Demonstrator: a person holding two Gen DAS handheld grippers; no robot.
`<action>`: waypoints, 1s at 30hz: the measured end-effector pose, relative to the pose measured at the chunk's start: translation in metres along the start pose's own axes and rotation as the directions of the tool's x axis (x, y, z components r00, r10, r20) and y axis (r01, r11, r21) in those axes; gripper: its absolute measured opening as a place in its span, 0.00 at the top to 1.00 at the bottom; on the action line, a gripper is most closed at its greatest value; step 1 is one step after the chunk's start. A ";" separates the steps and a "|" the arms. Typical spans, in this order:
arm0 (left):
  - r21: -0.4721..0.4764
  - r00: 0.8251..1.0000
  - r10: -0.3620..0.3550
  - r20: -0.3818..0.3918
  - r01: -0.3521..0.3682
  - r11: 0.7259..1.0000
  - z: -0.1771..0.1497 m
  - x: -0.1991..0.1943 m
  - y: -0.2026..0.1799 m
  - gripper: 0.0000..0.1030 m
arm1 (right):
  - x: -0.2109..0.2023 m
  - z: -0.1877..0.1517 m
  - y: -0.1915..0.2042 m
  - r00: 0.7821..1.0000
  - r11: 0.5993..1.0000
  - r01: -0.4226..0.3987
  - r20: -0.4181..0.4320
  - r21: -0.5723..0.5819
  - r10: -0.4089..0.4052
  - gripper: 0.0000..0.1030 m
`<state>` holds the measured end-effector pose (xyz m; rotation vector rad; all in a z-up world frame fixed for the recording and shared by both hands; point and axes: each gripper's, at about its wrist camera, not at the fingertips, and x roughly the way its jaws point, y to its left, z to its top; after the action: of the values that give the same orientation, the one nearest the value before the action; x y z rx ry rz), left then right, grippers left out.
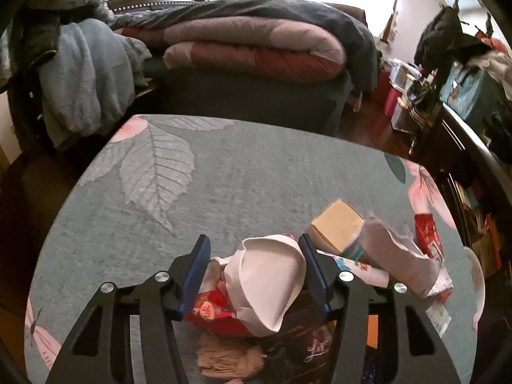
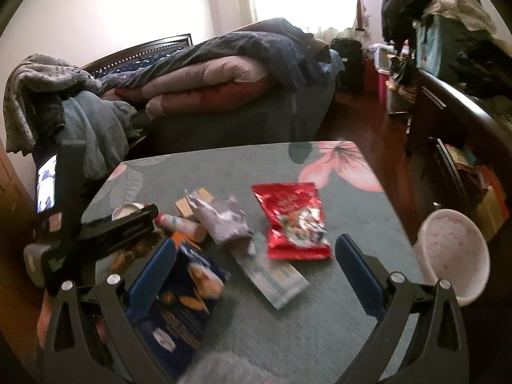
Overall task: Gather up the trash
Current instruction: 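Grasp the pink-white cup with the left tool while the right tool grasps crumpled white paper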
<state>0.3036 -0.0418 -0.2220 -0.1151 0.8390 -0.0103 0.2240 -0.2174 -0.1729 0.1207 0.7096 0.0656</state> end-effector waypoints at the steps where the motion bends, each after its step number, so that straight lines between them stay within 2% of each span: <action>1: -0.007 1.000 0.002 0.009 -0.002 1.000 0.001 -0.003 0.003 0.45 | 0.006 0.003 0.002 1.000 1.000 -0.009 -0.013 -0.003 0.009 0.03; 7: -0.053 0.998 -0.001 0.066 0.004 0.999 0.002 -0.024 0.025 0.46 | 0.051 0.019 0.022 0.992 0.998 -0.067 -0.108 -0.017 0.065 0.05; 10: -0.074 0.997 -0.015 0.079 0.021 0.997 0.000 -0.033 0.036 0.45 | 0.074 0.021 0.030 0.986 0.998 -0.053 -0.158 -0.034 0.047 0.17; 11: -0.080 0.996 -0.020 0.081 0.026 0.996 0.000 -0.035 0.040 0.45 | 0.079 0.021 0.033 0.985 0.998 -0.052 -0.165 -0.036 0.045 0.18; 13: -0.091 0.996 -0.034 0.084 0.042 0.995 -0.001 -0.040 0.047 0.45 | 0.093 0.021 0.036 0.979 0.998 -0.049 -0.197 -0.037 0.041 0.31; 14: -0.094 0.996 -0.039 0.086 0.047 0.994 -0.002 -0.042 0.050 0.45 | 0.101 0.021 0.037 0.974 0.997 -0.069 -0.217 -0.019 0.063 0.37; 16: -0.094 0.995 -0.045 0.090 0.053 0.994 -0.003 -0.045 0.053 0.45 | 0.101 0.021 0.036 0.973 0.996 -0.094 -0.213 -0.004 0.091 0.60; 17: -0.095 0.995 -0.046 0.093 0.055 0.994 -0.004 -0.047 0.054 0.45 | 0.099 0.021 0.037 0.974 0.996 -0.094 -0.206 -0.006 0.090 0.63; 22: -0.090 0.993 -0.062 0.104 0.071 0.993 -0.005 -0.056 0.058 0.45 | 0.080 0.020 0.036 0.985 0.996 -0.092 -0.145 -0.008 0.090 0.65; 24: -0.087 0.991 -0.068 0.112 0.078 0.993 -0.006 -0.063 0.058 0.45 | 0.066 0.020 0.035 0.989 0.996 -0.090 -0.118 -0.012 0.088 0.70; 30: -0.063 0.984 -0.099 0.145 0.109 0.992 -0.008 -0.091 0.047 0.45 | 0.022 0.014 0.029 0.993 0.994 -0.108 -0.056 -0.006 0.108 0.70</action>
<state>0.2355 0.0087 -0.1647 -0.2237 0.6904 -0.0704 0.2493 -0.1873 -0.1727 0.1486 0.7581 0.1764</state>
